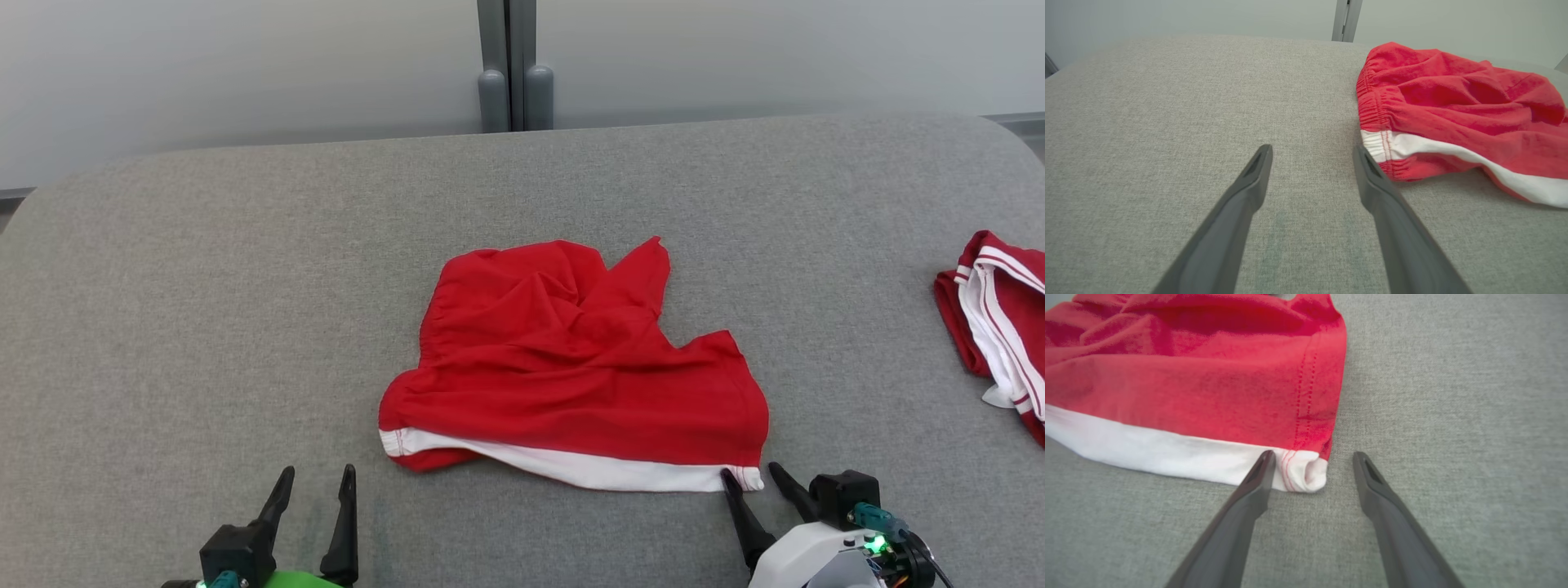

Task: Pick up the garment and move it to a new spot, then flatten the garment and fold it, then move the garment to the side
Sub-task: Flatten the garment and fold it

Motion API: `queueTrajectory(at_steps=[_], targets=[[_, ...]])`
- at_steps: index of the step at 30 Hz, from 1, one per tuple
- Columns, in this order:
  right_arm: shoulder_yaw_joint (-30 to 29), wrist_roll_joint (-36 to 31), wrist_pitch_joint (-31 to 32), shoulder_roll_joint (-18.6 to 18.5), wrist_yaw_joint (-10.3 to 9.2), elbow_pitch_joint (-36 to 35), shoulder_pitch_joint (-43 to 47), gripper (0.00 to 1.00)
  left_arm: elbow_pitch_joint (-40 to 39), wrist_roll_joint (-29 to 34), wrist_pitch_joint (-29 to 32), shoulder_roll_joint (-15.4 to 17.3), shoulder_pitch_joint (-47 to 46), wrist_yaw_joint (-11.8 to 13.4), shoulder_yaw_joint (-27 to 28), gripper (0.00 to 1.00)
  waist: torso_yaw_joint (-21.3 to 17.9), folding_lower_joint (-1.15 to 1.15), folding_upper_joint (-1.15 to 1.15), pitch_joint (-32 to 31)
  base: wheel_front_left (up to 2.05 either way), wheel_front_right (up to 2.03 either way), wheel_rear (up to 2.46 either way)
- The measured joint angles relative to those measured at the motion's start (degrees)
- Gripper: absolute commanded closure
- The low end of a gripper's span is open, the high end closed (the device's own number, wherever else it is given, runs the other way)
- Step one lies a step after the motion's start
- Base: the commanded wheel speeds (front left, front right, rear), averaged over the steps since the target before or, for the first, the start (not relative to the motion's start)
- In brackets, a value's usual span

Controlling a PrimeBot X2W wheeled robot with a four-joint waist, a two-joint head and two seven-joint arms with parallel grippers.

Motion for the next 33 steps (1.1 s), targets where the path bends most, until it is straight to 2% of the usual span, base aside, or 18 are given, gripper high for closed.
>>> queueTrajectory(at_steps=[1,5,11,16,31,32,33], targets=[[0.6,0.0,-0.1,0.0,-0.04,0.5,-0.3,1.0,0.0,-0.1,0.0,0.0,0.0,0.0,0.0,0.0,0.0,0.0,0.0,0.1,0.0,0.0,0.0],[1.3,0.0,-0.1,-0.2,-0.04,1.5,-1.1,1.0,-0.2,-1.3,0.0,0.0,-0.1,0.0,-0.9,0.0,-0.1,0.0,0.0,0.4,0.0,0.0,0.0],[-4.5,-3.3,0.2,0.2,0.07,0.0,-1.4,1.0,-0.4,-5.5,0.0,0.7,-0.5,0.0,-5.9,0.0,-1.0,0.0,0.0,0.9,0.0,0.0,0.0],[-6.9,-4.8,0.4,0.2,0.04,-1.2,-1.9,1.0,-0.4,-10.1,0.0,2.1,-1.2,0.0,-10.5,0.0,-1.8,0.0,0.0,1.7,0.0,0.0,0.0],[-5.8,-4.8,0.4,0.2,0.03,-3.3,-3.4,1.0,-0.5,-19.7,0.0,6.9,-6.5,0.0,-20.2,0.02,-4.7,0.0,0.0,5.1,0.0,0.0,0.0],[-5.8,-4.7,0.4,0.2,0.03,-3.4,-3.4,1.0,-0.4,-20.0,0.0,7.0,-6.6,0.0,-20.4,0.09,-4.8,0.0,0.0,5.2,0.0,0.0,0.0],[-5.8,-4.6,0.4,0.2,0.03,-3.4,-3.4,1.0,-0.1,-20.3,0.0,7.1,-6.7,0.0,-20.5,0.52,-5.0,0.0,0.0,5.3,0.0,0.0,0.0]])
